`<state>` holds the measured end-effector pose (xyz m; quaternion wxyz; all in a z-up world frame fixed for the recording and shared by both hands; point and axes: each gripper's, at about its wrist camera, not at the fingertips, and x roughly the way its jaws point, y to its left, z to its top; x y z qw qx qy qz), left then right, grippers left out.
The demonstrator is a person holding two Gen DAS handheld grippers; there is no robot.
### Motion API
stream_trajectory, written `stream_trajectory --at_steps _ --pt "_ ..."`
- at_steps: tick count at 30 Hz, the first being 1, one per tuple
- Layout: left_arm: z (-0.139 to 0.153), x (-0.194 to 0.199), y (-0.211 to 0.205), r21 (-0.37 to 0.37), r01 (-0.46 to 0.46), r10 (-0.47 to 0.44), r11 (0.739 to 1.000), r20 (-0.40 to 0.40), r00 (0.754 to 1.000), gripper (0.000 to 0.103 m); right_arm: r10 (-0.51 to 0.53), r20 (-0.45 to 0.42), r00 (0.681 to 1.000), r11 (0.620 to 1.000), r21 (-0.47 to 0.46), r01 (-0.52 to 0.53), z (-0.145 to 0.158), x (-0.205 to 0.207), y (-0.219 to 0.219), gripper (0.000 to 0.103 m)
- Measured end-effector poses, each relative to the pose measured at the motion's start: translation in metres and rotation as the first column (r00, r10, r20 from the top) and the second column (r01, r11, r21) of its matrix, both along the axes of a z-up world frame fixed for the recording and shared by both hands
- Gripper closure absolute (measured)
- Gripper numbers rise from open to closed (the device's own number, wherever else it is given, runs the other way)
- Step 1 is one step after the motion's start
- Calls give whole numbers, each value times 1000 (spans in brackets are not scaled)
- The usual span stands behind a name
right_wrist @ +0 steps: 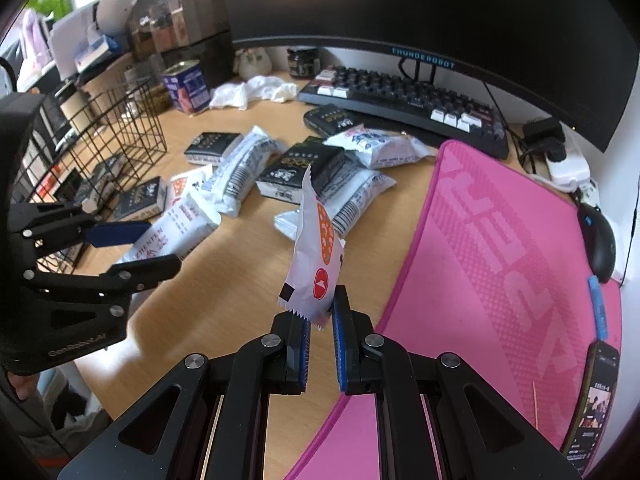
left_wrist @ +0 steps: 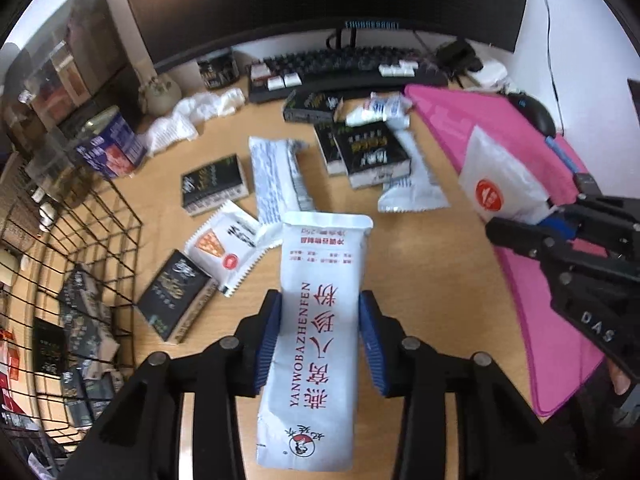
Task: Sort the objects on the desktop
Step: 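Carry the sachet and pizza-print packet over the wire basket, then open both grippers to drop the sachet and packet into the basket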
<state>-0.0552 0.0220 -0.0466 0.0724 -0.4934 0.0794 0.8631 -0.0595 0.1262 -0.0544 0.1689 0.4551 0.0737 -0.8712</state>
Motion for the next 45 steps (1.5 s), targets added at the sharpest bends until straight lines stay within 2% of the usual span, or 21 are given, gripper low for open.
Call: stream_trajectory --at_steps 6,11,15,20,23,25,29,32,40,45 --pt "47 13 -29 33 -38 41 999 -94 995 60 43 -65 997 999 1 -43 33 10 -22 93" --pt "82 28 -79 40 -140 145 989 -181 973 60 174 -121 977 985 5 -175 64 15 -79 93" --pt "100 45 -135 55 -256 262 965 -219 940 60 300 -154 941 953 0 -303 81 20 -140 93" --pt "109 62 -204 80 -402 410 912 -232 882 60 432 -180 884 898 -9 -440 98 23 -222 93" --pt "108 66 -230 84 -456 462 886 -245 852 60 495 -174 851 865 6 -502 101 23 -265 93" --pt "104 65 -243 86 -479 485 873 -238 841 60 521 -163 838 850 9 -527 100 22 -287 93" --pt "89 58 -256 93 -490 498 867 -207 842 60 533 -131 836 839 -45 -542 90 13 -302 93" --pt "81 54 -258 91 -491 499 867 -190 846 60 550 -98 829 830 -40 -556 79 10 -306 93" --pt "70 48 -260 77 -506 512 859 -167 843 60 564 -73 822 822 -41 -568 69 7 -307 93" --pt "63 42 -258 73 -499 504 864 -147 851 60 570 -72 819 819 -40 -573 68 6 -307 93"
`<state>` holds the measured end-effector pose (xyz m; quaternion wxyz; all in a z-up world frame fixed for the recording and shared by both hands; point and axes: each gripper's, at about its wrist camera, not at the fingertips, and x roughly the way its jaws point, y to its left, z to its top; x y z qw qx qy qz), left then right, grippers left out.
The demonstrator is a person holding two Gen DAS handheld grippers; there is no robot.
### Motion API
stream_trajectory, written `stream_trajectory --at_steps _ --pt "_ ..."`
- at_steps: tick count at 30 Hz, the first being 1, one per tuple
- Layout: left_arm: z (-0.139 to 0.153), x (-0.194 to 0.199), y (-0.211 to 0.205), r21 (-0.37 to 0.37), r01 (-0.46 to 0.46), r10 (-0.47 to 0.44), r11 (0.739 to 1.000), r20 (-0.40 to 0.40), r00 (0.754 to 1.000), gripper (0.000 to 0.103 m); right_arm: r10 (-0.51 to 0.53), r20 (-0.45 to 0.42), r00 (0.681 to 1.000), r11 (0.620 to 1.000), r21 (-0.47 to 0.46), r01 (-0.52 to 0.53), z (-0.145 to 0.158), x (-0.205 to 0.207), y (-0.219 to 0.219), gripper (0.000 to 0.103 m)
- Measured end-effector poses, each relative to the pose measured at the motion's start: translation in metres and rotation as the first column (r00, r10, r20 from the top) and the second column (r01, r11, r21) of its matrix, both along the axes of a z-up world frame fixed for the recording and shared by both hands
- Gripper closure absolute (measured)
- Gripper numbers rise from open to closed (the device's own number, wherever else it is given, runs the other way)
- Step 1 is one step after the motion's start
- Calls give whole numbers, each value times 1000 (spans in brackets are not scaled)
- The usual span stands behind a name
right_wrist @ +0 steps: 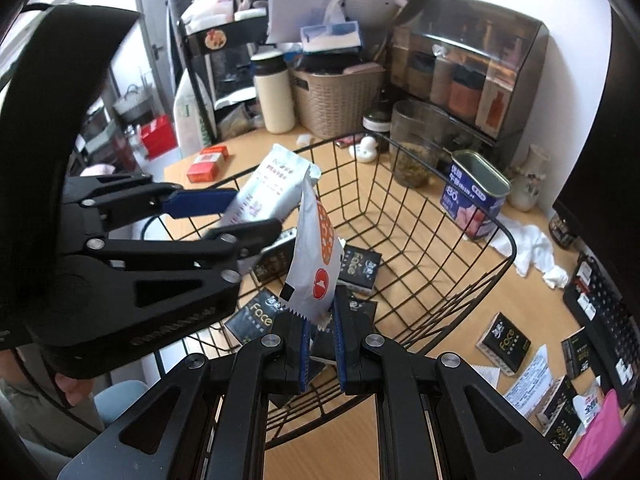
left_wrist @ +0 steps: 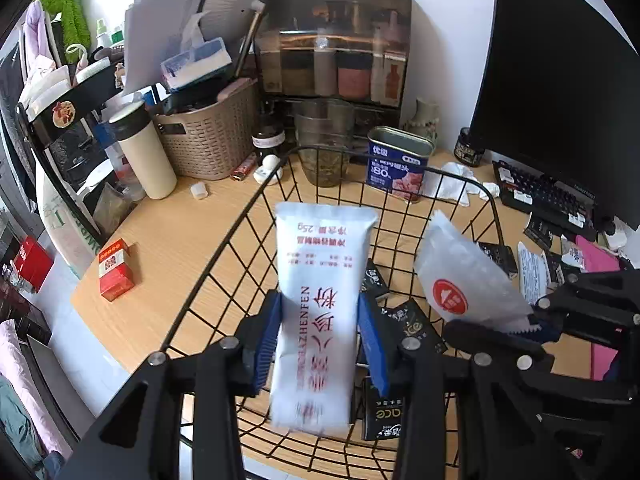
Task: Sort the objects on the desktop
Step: 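Open both grippers to drop the sachet and packet into the basket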
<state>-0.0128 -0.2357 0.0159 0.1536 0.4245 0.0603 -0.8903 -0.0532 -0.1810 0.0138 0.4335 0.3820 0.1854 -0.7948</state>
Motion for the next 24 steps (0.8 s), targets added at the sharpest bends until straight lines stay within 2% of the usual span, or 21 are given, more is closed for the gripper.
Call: stream_trajectory --at_steps 4,6,8,14,24 --pt "-2 -1 3 -3 12 -12 1000 7 1000 60 1 -6 1000 1000 1 -1 0 1 0 93" --pt "-1 0 3 -21 5 -5 1000 7 1000 54 1 -20 1000 1000 2 -1 0 3 0 90" --pt "1 2 2 -38 -17 16 999 -3 1000 40 -5 -44 999 1000 6 5 1 5 -1 88" --pt "3 3 -3 -18 -28 28 999 -13 1000 34 -15 -50 999 1000 -7 15 5 5 1 82" --pt "-2 2 -12 75 -15 15 997 -7 1000 33 -21 -59 998 1000 -14 21 7 4 4 77"
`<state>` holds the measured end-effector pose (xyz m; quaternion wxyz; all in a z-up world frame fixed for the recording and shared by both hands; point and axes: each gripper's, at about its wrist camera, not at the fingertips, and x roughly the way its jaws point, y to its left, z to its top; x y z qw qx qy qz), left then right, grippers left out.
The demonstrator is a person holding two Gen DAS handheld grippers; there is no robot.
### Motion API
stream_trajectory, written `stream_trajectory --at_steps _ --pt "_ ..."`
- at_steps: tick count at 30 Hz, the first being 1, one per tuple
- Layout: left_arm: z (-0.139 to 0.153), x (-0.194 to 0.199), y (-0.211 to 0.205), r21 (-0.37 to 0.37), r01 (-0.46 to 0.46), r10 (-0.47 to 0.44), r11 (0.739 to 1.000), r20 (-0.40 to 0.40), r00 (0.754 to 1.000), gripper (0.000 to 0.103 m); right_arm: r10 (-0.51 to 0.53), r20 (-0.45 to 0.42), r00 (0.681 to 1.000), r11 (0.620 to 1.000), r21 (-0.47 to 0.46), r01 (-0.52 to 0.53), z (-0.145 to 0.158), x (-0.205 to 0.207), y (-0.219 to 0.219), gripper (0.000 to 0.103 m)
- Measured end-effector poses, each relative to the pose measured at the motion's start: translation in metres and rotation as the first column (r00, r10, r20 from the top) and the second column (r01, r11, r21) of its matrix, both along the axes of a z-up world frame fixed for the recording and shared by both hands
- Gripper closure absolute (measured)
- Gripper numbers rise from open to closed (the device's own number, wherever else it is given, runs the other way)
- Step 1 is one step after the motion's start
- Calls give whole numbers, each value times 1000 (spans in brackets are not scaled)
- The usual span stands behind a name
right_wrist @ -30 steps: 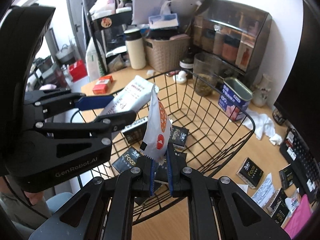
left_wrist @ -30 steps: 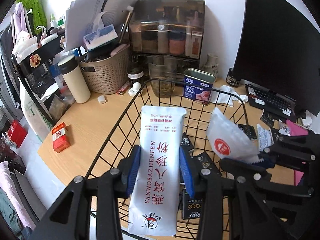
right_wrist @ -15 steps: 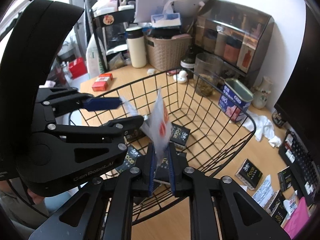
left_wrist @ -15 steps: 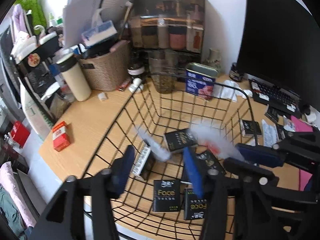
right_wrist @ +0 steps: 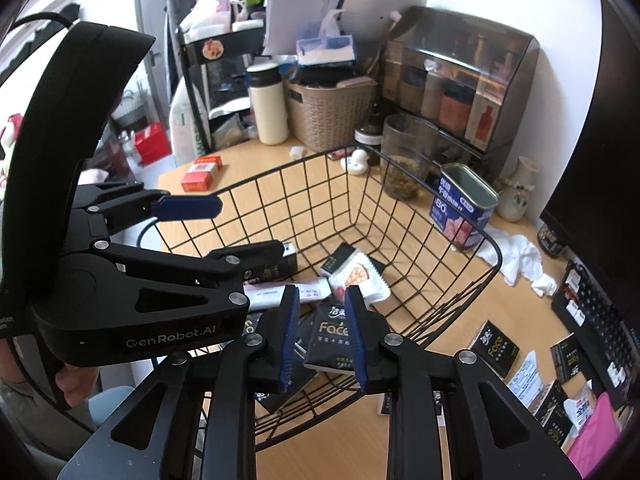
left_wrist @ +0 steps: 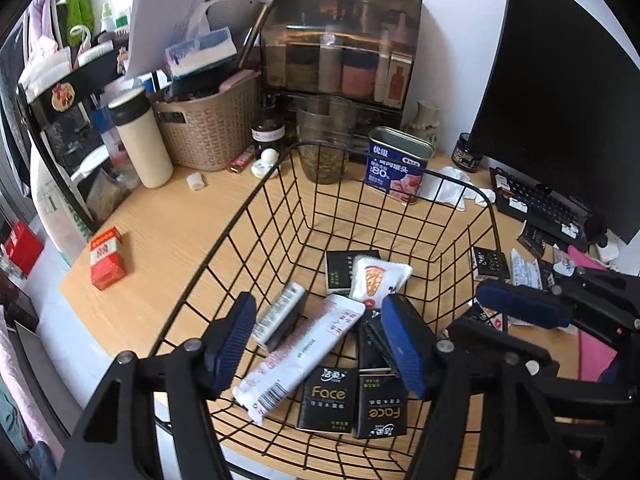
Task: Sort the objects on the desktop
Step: 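Open both grippers to drop the sachet and packet into the basket, then move both grippers back over the desk toward the remaining items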
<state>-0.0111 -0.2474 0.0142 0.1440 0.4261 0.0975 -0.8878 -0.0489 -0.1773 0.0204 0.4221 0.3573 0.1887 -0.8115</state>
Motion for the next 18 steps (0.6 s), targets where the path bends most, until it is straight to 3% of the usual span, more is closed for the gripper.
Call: stream_trajectory --at_steps 7,18 --pt "0 1 -1 1 -3 3 1000 1 1000 33 5 13 1000 1000 -1 -5 -2 -1 -1 75" --pt "4 5 -3 4 -15 15 1000 -19 1000 32 14 8 1000 1000 -4 -14 -2 1 -1 63"
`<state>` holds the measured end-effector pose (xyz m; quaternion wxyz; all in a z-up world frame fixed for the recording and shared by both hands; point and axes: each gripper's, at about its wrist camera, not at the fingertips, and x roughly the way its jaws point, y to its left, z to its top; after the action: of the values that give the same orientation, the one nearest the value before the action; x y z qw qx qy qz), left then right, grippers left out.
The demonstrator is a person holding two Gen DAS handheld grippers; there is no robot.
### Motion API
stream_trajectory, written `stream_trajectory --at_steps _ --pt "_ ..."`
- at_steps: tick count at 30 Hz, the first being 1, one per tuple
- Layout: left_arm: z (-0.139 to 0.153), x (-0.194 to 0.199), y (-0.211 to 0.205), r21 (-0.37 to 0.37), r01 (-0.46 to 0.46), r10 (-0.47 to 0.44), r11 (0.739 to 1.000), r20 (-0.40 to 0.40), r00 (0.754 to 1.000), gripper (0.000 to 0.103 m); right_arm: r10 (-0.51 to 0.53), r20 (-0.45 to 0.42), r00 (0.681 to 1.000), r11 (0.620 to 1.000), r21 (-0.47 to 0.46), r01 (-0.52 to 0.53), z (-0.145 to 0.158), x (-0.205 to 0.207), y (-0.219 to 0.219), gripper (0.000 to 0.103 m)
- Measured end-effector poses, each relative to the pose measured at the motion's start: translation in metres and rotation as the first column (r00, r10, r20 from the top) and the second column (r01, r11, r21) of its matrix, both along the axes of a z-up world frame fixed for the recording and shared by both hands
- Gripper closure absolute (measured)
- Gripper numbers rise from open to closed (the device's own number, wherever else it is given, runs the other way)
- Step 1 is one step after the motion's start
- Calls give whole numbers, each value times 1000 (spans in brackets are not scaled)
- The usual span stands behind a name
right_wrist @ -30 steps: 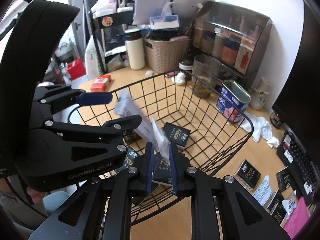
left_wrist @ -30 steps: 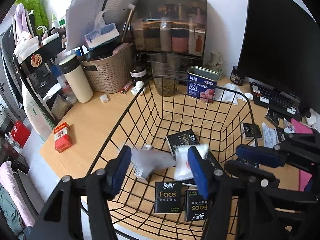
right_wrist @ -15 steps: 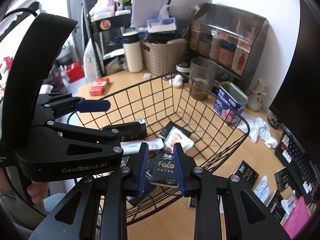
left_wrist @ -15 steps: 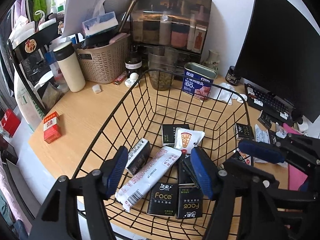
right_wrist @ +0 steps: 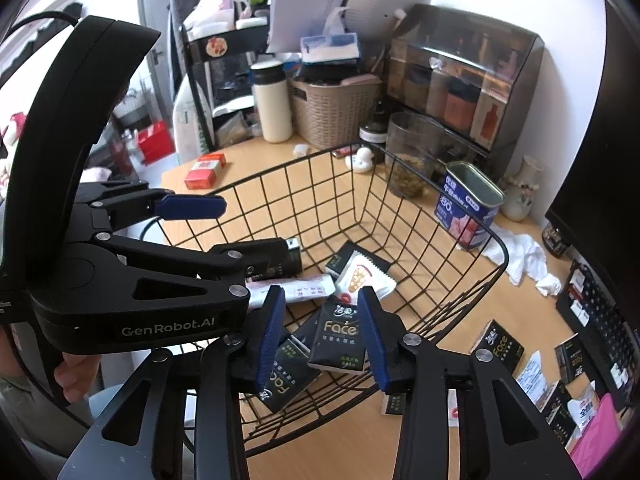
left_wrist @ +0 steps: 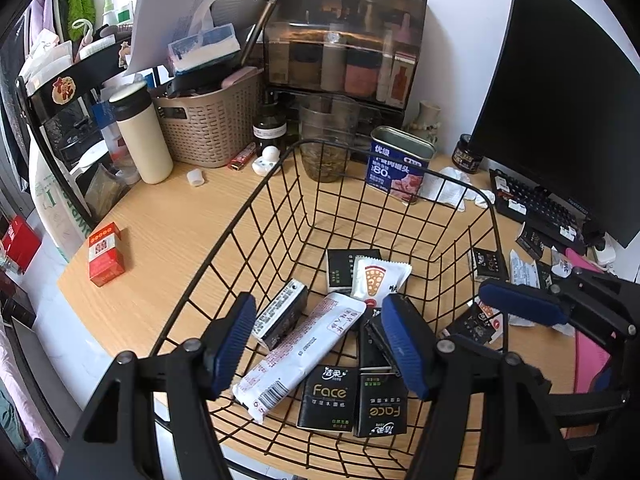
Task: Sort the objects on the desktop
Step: 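Move both grippers back over the desk toward the remaining items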
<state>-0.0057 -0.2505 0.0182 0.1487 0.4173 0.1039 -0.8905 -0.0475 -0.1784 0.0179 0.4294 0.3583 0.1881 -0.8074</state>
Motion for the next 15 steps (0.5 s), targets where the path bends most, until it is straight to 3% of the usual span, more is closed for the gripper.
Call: stream_trajectory --at_steps 10,12,15 --pt "14 7 8 21 2 -1 1000 -39 999 29 -103 -16 995 994 -41 102 25 -23 34 59" --pt "15 6 18 35 31 -29 999 -49 998 26 -132 -20 991 990 -48 131 30 -26 51 52" --pt "18 2 46 6 85 -85 996 -49 995 26 -186 -18 982 981 -58 185 32 -30 87 50"
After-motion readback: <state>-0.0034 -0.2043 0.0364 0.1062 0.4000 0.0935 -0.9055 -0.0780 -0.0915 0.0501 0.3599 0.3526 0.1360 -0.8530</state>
